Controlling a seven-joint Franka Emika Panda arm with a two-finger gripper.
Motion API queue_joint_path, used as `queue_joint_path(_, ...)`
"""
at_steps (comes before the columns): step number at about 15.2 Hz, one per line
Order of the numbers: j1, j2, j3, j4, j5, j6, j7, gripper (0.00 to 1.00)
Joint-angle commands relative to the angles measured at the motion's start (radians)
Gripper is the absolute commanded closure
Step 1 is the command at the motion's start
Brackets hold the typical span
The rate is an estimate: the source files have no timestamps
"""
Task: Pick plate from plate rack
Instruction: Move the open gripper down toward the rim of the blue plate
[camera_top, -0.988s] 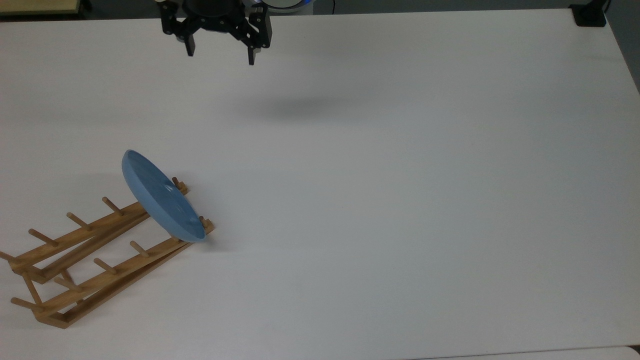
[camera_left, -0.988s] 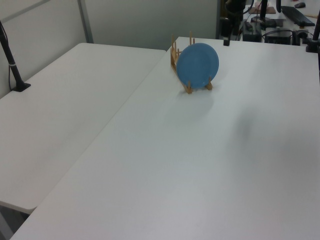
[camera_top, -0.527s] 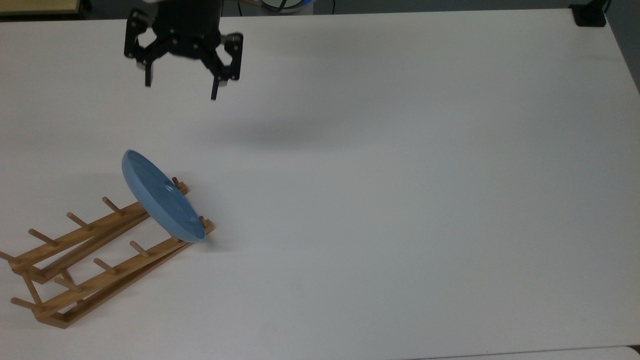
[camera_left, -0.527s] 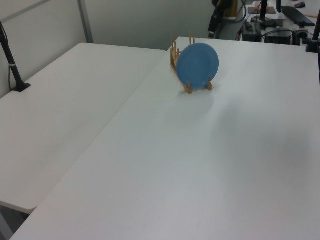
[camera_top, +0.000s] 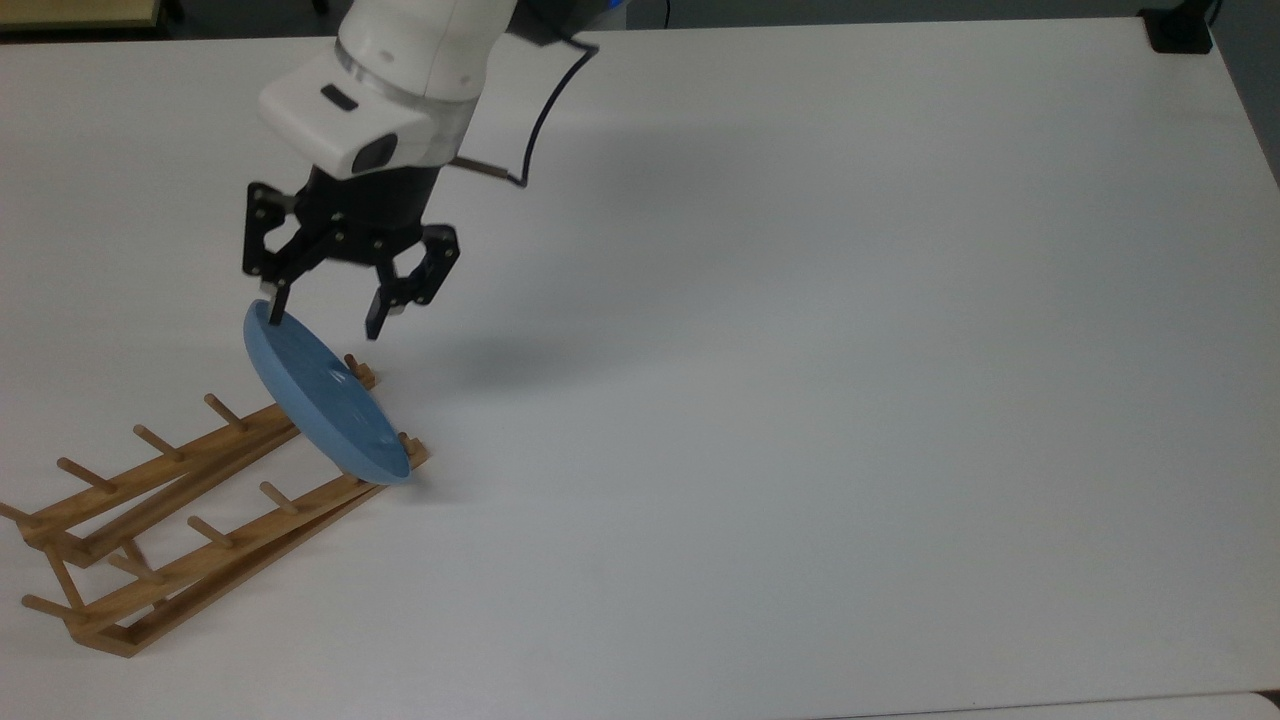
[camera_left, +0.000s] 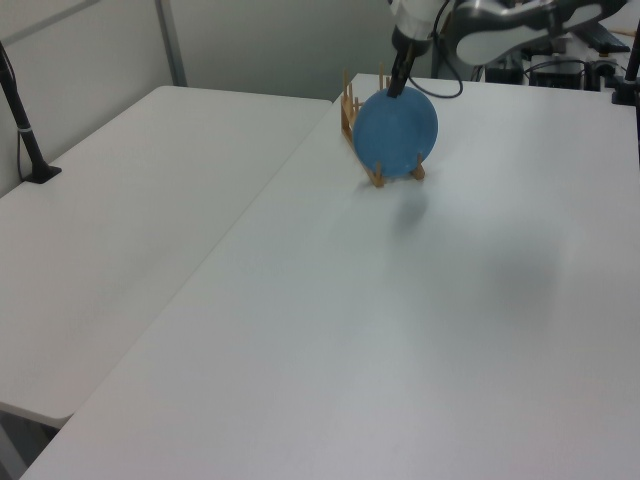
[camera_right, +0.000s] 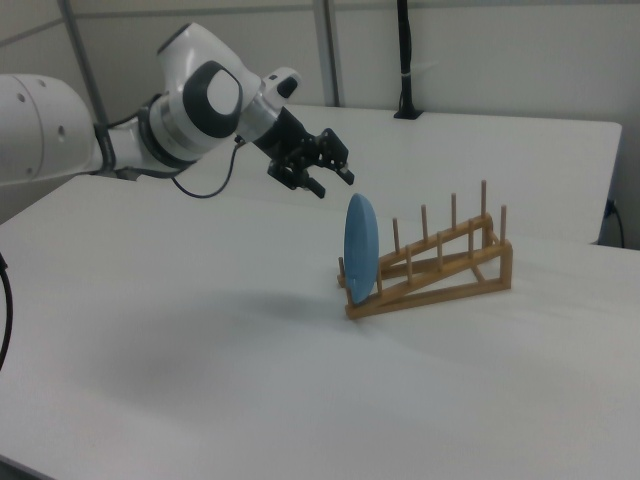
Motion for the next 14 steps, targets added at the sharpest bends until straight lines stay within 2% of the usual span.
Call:
queue_joint_path(1,0.015,0.030,-0.049,0.019,-0.052,0.068,-0.012,0.36)
queue_joint_path(6,0.014,0.058,-0.064,0.017,-0.143,0.112,-0.017,0.49)
queue_joint_path(8,0.009,0.079,-0.067,0.017,-0.174,0.118,-0.017,0.50)
queue_joint_path(11,0.007,0.090,-0.069,0.017,-0.192,0.128,-0.017,0.55)
queue_joint_path(12,0.007,0.090,-0.070,0.017,-0.194,0.128,-0.019,0.59)
queue_joint_path(14,0.007,0.090,-0.070,0.017,-0.206,0.128,-0.019,0.84)
